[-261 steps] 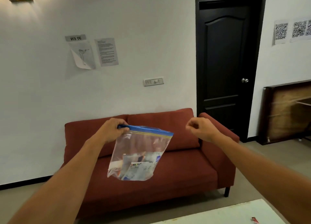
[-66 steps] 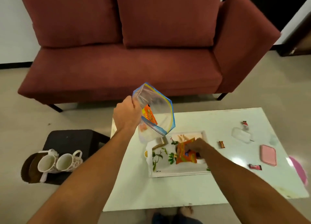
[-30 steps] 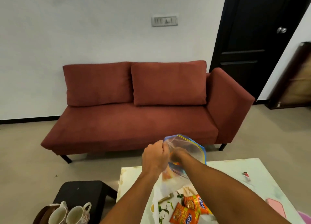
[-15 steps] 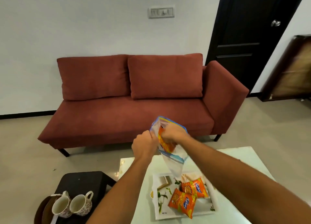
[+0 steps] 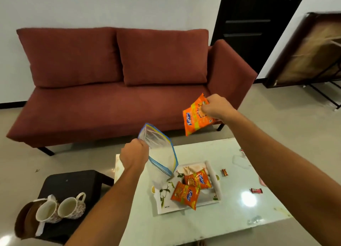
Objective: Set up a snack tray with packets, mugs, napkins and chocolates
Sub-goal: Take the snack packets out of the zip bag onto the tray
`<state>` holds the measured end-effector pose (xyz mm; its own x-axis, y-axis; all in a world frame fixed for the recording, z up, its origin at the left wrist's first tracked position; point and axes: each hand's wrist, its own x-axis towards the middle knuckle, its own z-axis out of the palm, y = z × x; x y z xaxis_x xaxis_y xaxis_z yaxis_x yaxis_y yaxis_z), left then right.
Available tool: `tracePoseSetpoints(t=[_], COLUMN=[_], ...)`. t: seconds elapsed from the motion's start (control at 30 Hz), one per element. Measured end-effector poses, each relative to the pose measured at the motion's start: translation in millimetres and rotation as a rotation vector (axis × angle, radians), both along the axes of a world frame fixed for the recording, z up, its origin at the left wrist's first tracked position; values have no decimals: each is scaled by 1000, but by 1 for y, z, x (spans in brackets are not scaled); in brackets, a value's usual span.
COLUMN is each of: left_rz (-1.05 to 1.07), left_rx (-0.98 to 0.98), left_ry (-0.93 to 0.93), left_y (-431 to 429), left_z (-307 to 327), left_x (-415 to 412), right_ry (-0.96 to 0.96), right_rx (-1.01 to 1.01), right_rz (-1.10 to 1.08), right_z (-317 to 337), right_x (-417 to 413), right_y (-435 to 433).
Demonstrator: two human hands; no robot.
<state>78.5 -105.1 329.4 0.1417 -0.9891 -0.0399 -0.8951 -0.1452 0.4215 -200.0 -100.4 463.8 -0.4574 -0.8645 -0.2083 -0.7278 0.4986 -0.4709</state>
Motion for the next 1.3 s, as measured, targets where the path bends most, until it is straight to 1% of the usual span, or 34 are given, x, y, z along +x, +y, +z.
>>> tracePoseSetpoints(t=[0.13,0.23,0.37,0.47,0.57,0.67,0.73,0.83,0.9,0.93,0.97,1.03,1.07,1.1,1.17,1.2,1.23,1.3], left_rz=[42,63,37,-1,-83,-172,-236,-354,-447,-502,-566,-694,-751,-804,-905,-950,-991,-1036], left_rx=[-56,-88,-64,-45,-46,-48,-45,1,59,108,153,232,259,280,286,284,280,294], left_ry=[-55,-100,-138,-138,-107,-68,-67,-123,-109,-86,-61,-9,11,18,-6,-23,-29,35], left_y=[1,7,10,9,10,12,9,2,-8,-13,-18,-25,-30,-34,-43,-47,-51,-59], left_z=[-23,-38,-59,-72,-81,-79,-74,-62,-45,-35,-22,10,29,44,85,106,127,166], left_x=[17,22,21,20,22,24,25,26,23,21,18,12,8,4,-3,-5,-6,-7], right_ry=[-64,-182,-365,-512,-661,-718,-700,-573,-379,-283,-253,-346,-388,-416,-492,-536,-574,-675], right_rx=[166,304,407,446,427,453,503,556,588,559,465,179,48,-34,-109,-122,-128,-134], right_rz=[-72,-104,-169,-227,-348,-428,-435,-387,-251,-164,-86,112,259,409,639,701,728,724], right_z=[-104,-189,-281,-327,-362,-382,-383,-366,-340,-329,-313,-275,-248,-221,-160,-131,-104,-65], right_x=[-6,8,30,41,44,41,38,30,25,24,23,22,22,22,22,23,23,22], right_y=[6,14,29,37,43,50,56,69,70,67,60,44,33,23,9,7,5,8])
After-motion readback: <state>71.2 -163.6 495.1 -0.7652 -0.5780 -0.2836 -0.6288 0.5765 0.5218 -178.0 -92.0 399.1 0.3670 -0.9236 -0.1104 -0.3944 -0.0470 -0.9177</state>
